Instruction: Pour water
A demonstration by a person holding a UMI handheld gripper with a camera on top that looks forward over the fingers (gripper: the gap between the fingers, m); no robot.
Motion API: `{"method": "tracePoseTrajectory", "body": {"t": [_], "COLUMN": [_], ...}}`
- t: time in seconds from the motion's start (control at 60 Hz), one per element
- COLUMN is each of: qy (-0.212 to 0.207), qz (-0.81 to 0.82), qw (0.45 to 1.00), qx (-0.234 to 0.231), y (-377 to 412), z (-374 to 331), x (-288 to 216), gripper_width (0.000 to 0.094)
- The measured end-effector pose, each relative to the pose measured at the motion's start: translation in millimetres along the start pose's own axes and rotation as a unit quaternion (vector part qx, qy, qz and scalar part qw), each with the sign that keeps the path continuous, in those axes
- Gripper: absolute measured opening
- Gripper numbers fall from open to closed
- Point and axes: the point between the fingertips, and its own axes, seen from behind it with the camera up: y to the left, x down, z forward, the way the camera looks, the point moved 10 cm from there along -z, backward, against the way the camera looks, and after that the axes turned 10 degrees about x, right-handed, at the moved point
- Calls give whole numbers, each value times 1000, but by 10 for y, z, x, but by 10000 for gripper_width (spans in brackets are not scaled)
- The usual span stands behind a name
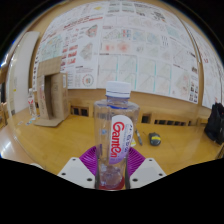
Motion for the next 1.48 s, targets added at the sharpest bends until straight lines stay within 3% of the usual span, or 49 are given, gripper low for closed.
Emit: {"method": "tracePoseTrajectory", "body": {"t": [0.117, 0.283, 0.317, 0.4, 0.433, 0.5, 0.733, 1.017, 1.217, 1.483], "qy": [-17, 9, 27, 44, 45, 49, 69, 82, 86, 78], "qz": [-7, 10, 12, 11, 9, 3, 4, 15, 9, 4], "qw": [1000, 1000, 1000, 998, 998, 998, 995, 991, 990, 990], "qx": [3, 7, 10, 31, 38, 46, 74, 104, 112, 119], "y": [20, 5, -15, -64, -66, -46, 275, 737, 843, 865], "z": [-14, 9, -29, -183, -274, -555, -2167, -3907, -4438, -4598], "x": [90, 69, 78, 55, 23, -61, -256, -102, 5, -20], "gripper_width": [341, 517, 583, 867, 814, 859, 847, 849, 852, 850]}}
